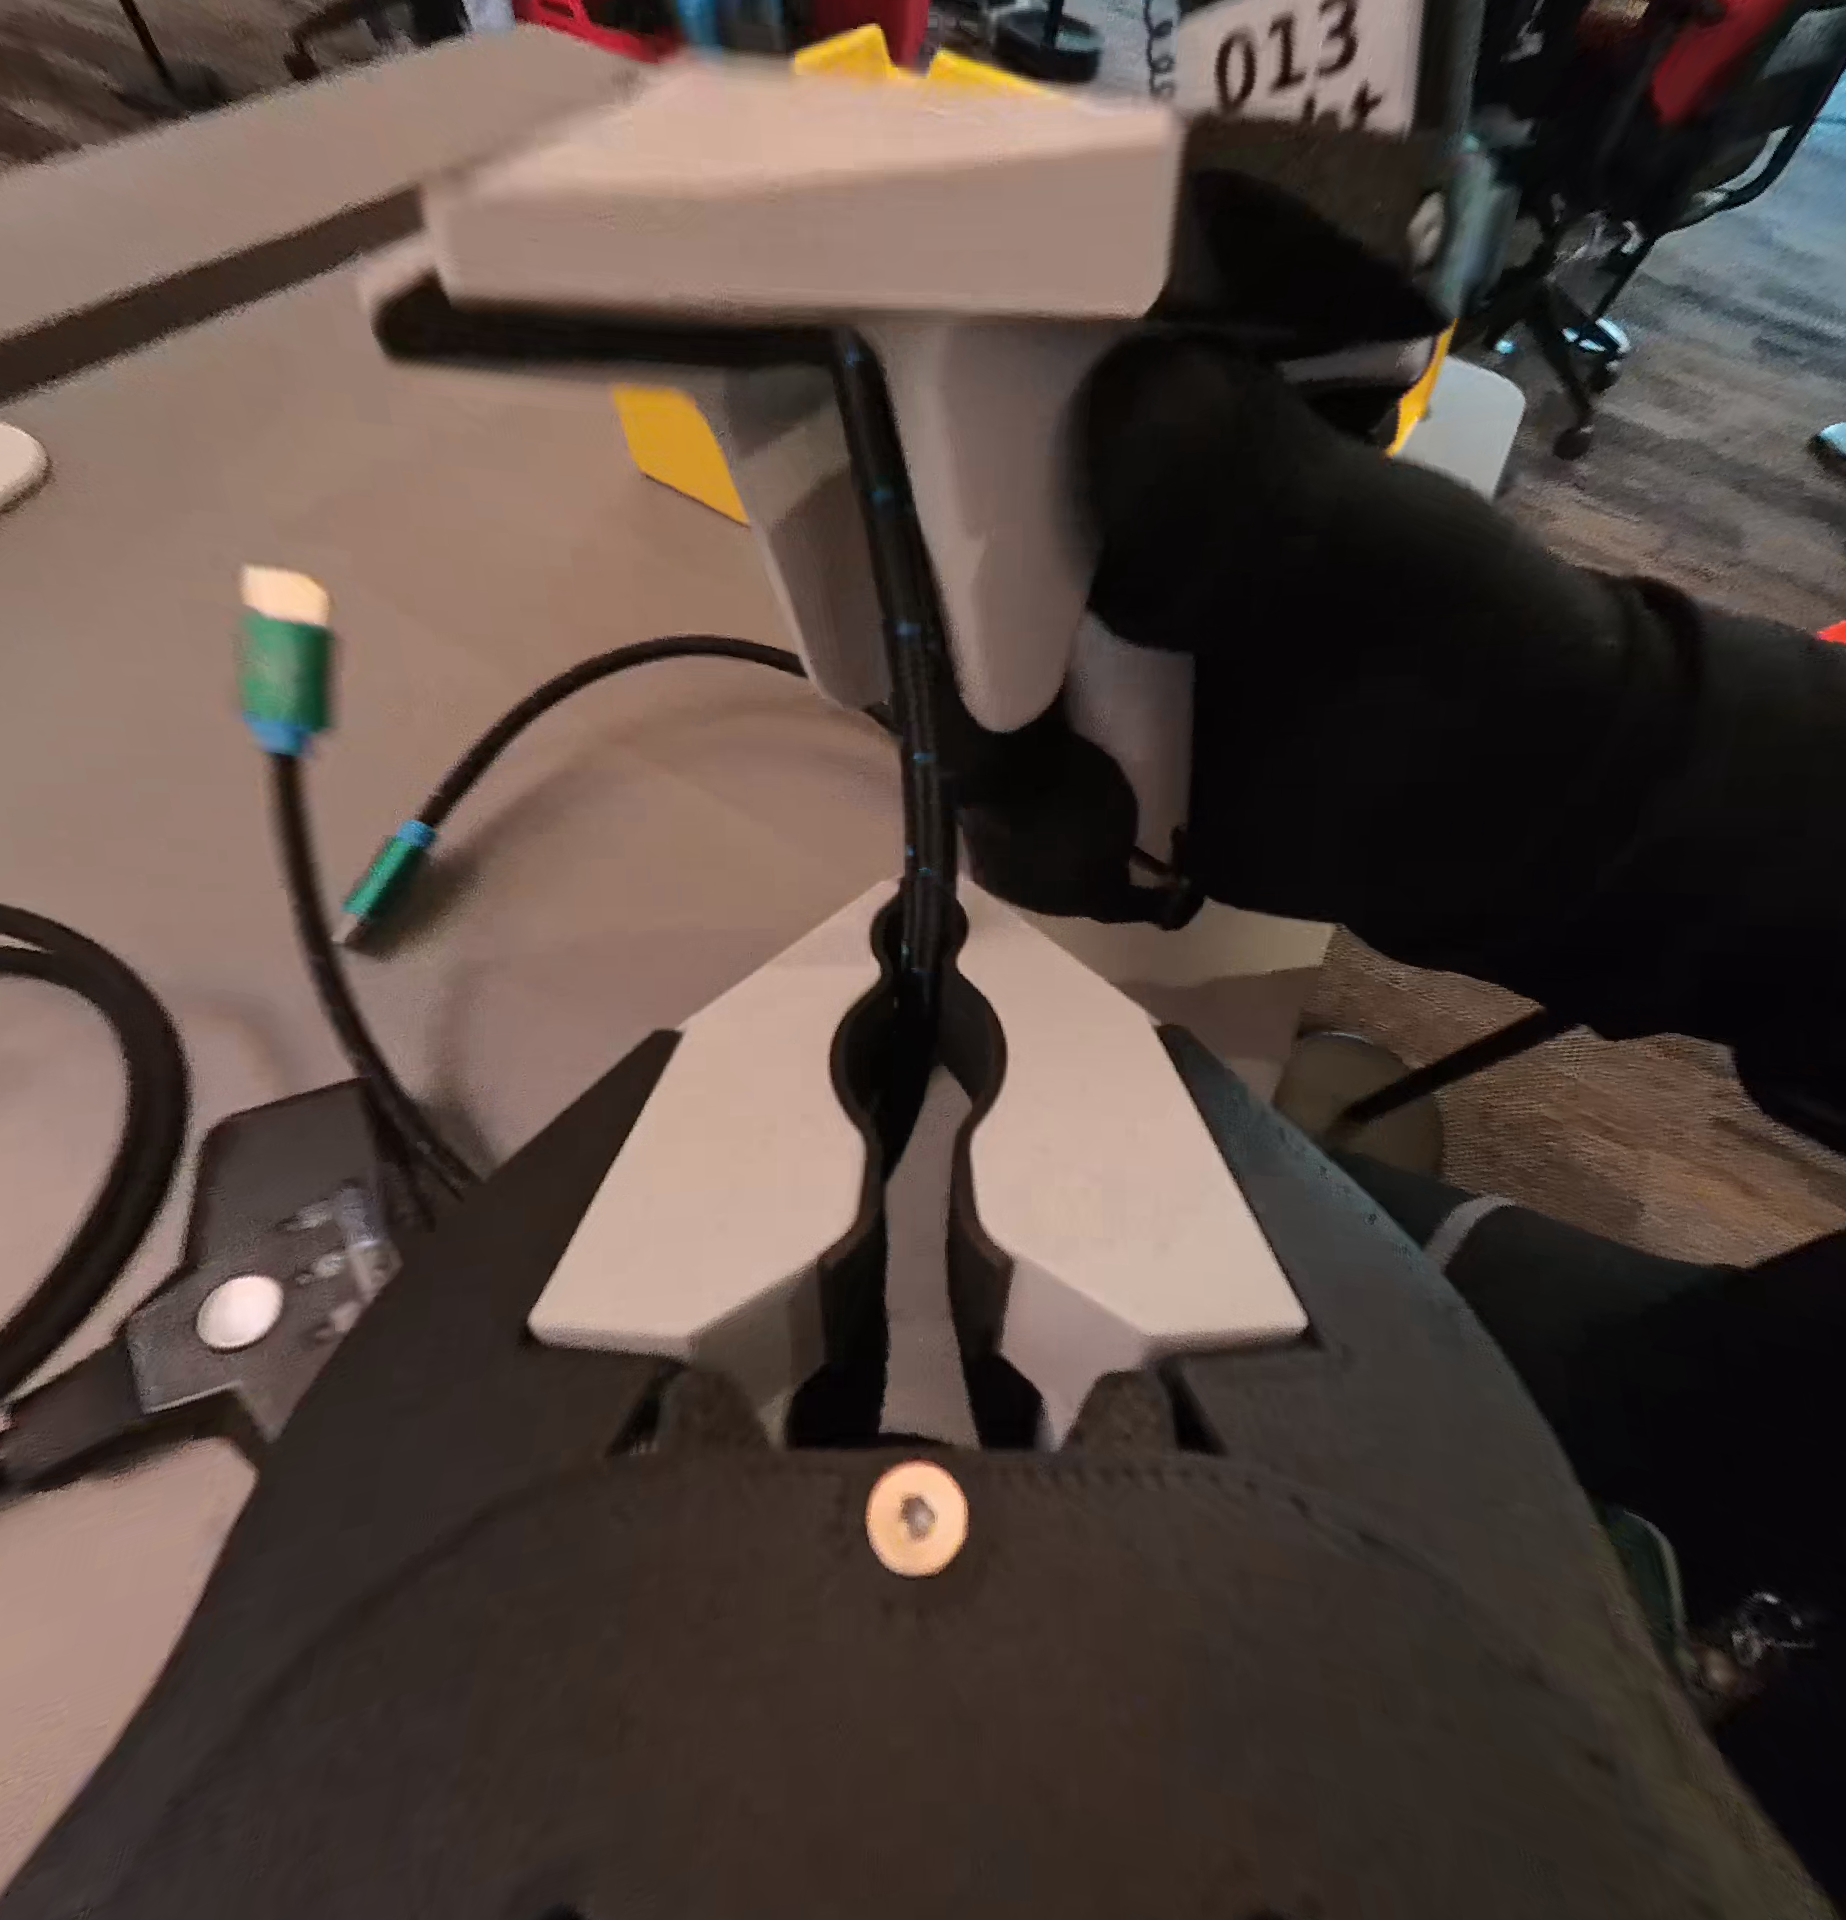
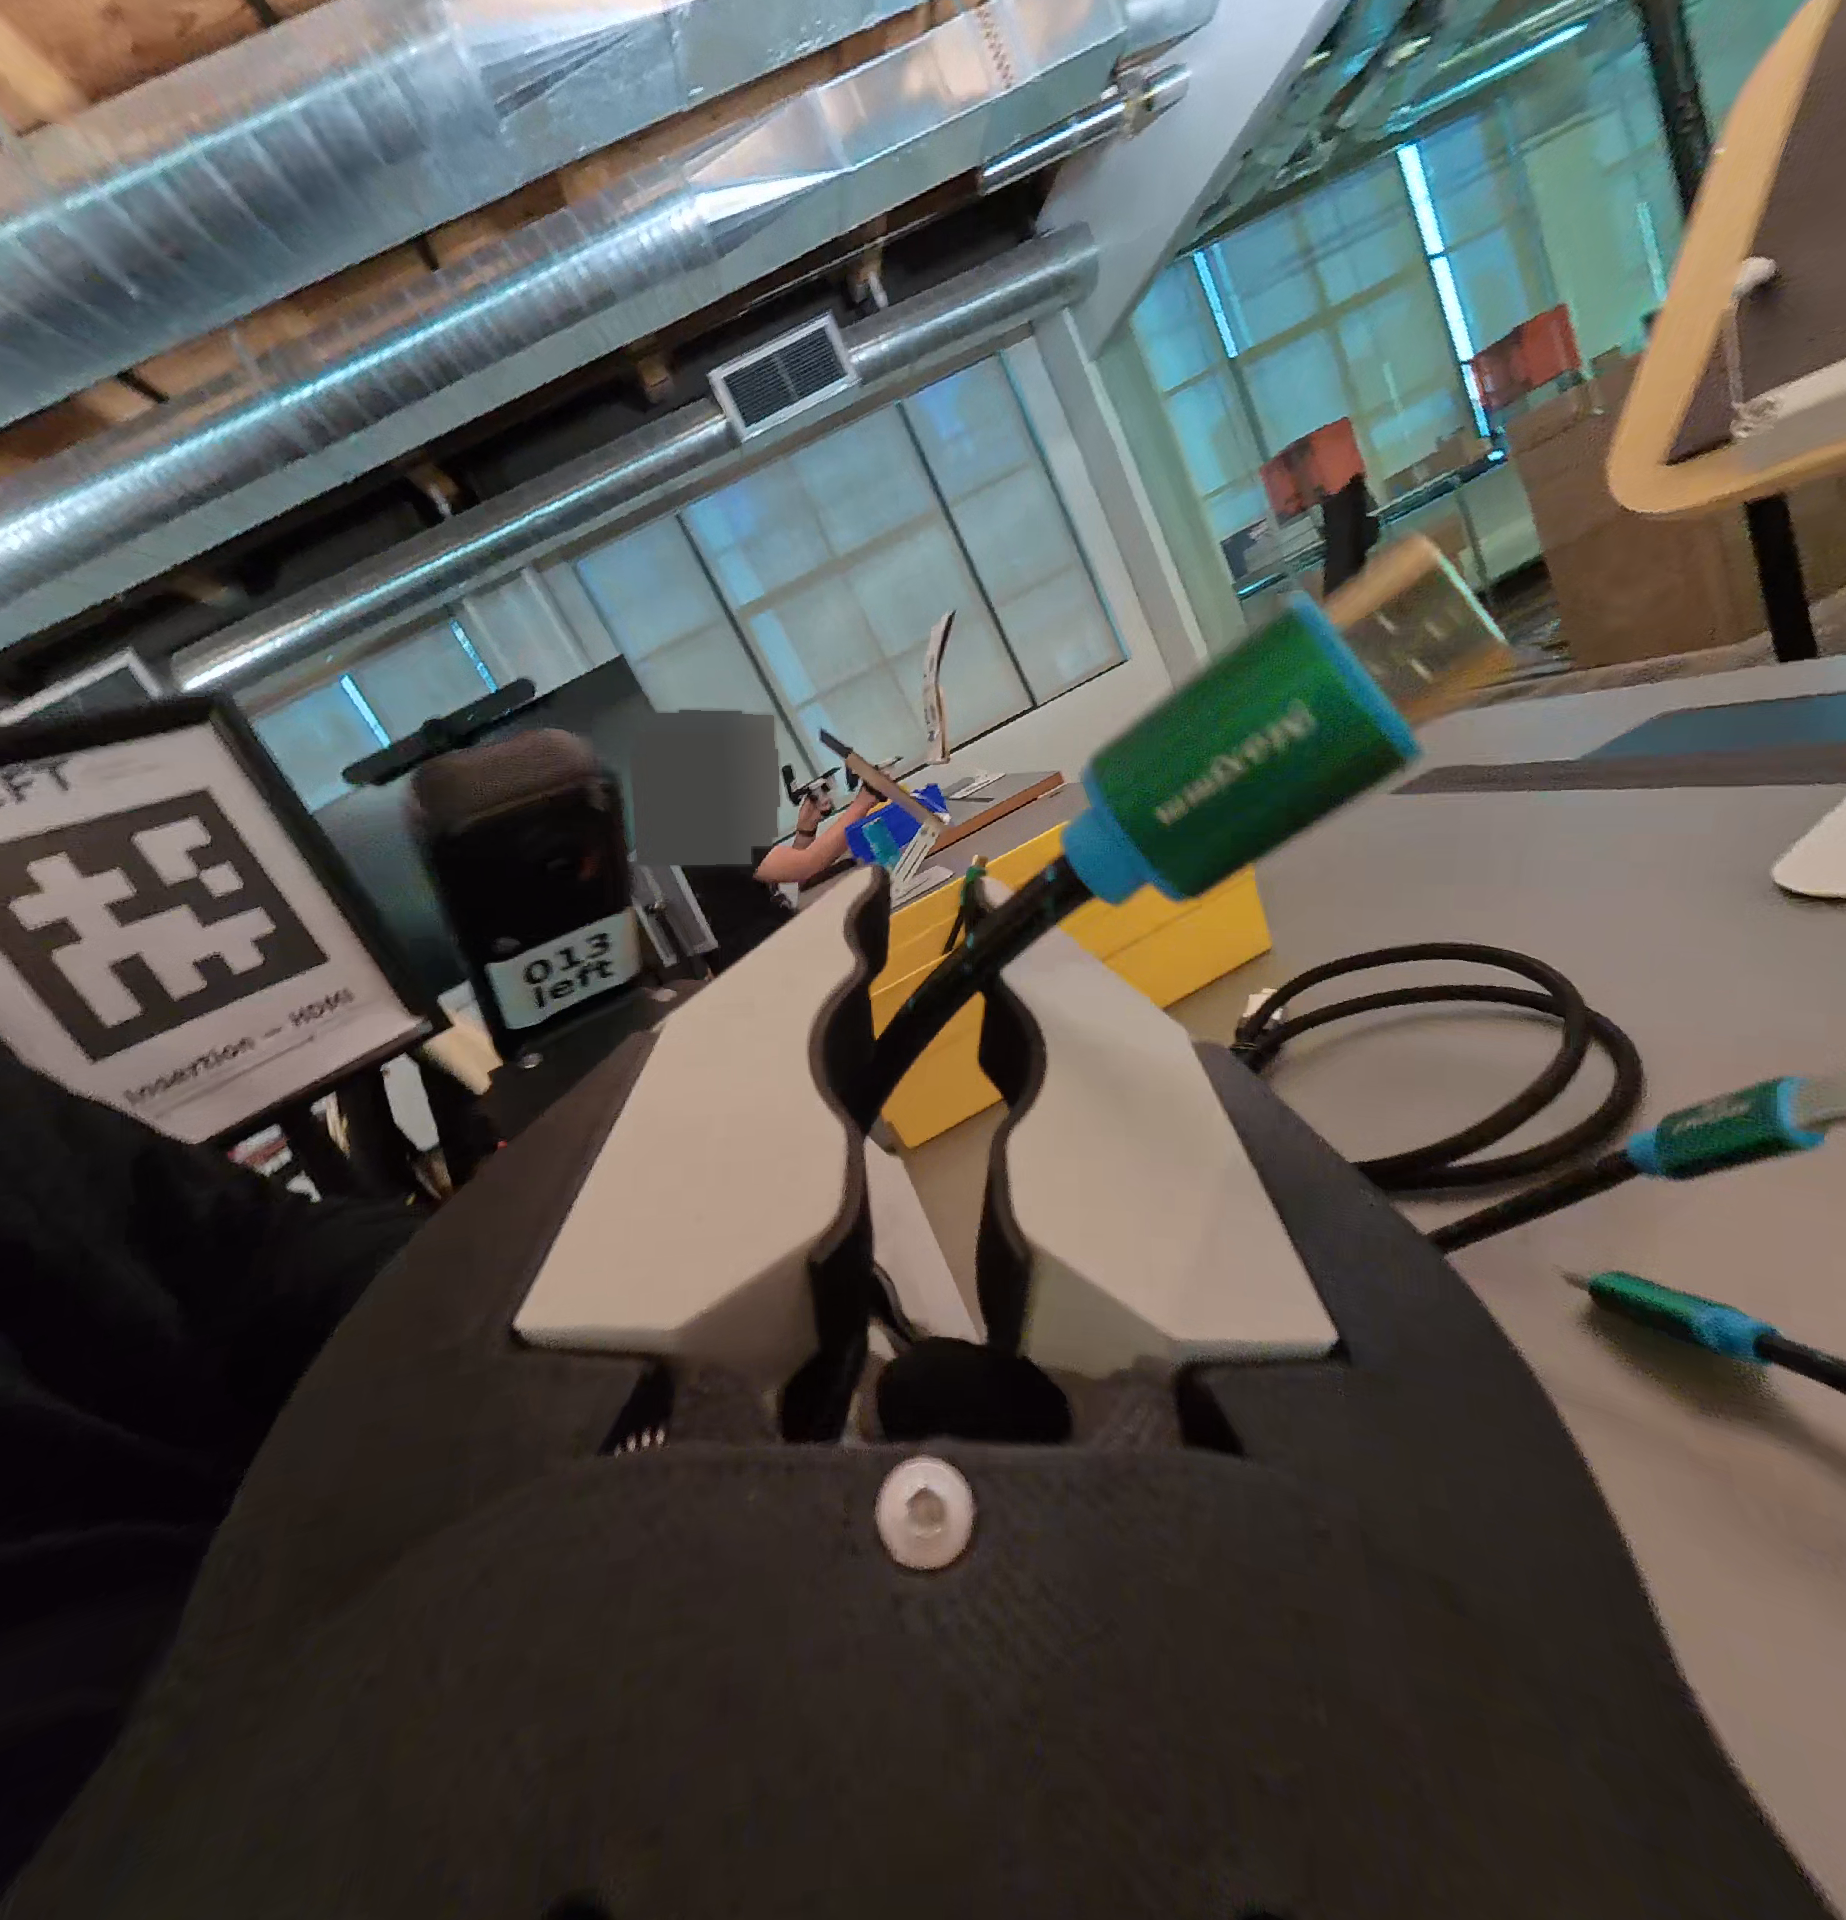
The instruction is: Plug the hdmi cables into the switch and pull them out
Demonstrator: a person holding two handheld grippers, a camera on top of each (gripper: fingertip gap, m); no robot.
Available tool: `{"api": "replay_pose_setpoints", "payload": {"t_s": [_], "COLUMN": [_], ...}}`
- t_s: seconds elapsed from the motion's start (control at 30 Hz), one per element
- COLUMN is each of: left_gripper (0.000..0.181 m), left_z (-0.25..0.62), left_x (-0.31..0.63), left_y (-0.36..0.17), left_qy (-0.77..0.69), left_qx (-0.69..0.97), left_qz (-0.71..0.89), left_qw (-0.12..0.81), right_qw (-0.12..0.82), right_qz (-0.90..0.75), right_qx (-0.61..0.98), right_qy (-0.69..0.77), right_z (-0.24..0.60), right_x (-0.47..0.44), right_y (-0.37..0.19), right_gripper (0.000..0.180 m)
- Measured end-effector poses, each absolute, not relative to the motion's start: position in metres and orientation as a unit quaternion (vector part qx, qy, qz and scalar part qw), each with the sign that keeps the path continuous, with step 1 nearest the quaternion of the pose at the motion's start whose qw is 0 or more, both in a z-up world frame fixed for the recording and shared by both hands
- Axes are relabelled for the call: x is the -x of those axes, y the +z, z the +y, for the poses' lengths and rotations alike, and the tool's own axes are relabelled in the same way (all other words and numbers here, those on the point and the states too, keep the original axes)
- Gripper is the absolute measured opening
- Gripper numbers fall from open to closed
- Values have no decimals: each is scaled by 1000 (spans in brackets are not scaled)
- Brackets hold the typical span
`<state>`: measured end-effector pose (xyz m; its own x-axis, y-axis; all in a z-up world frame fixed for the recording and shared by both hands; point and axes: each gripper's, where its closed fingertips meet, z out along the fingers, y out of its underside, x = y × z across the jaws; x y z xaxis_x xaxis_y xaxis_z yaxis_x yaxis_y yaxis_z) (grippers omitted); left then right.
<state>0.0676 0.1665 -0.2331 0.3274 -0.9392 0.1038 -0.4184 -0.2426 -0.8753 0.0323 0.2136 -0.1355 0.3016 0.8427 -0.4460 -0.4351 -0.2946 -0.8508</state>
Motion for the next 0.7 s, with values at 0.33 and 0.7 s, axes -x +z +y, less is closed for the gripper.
{"api": "replay_pose_setpoints", "payload": {"t_s": [0.33, 0.7], "left_gripper": [46, 45], "left_z": [145, 176], "left_x": [-71, -42], "left_y": [-230, -172], "left_qy": [-395, -338], "left_qx": [681, 663], "left_qz": [509, 526], "left_qw": [349, 413], "right_qw": [576, 561], "right_qz": [-245, -315], "right_qx": [585, 628], "right_qy": [516, 437], "right_z": [204, 201], "right_x": [-35, -25], "right_y": [-133, -150], "right_gripper": [2, 0]}}
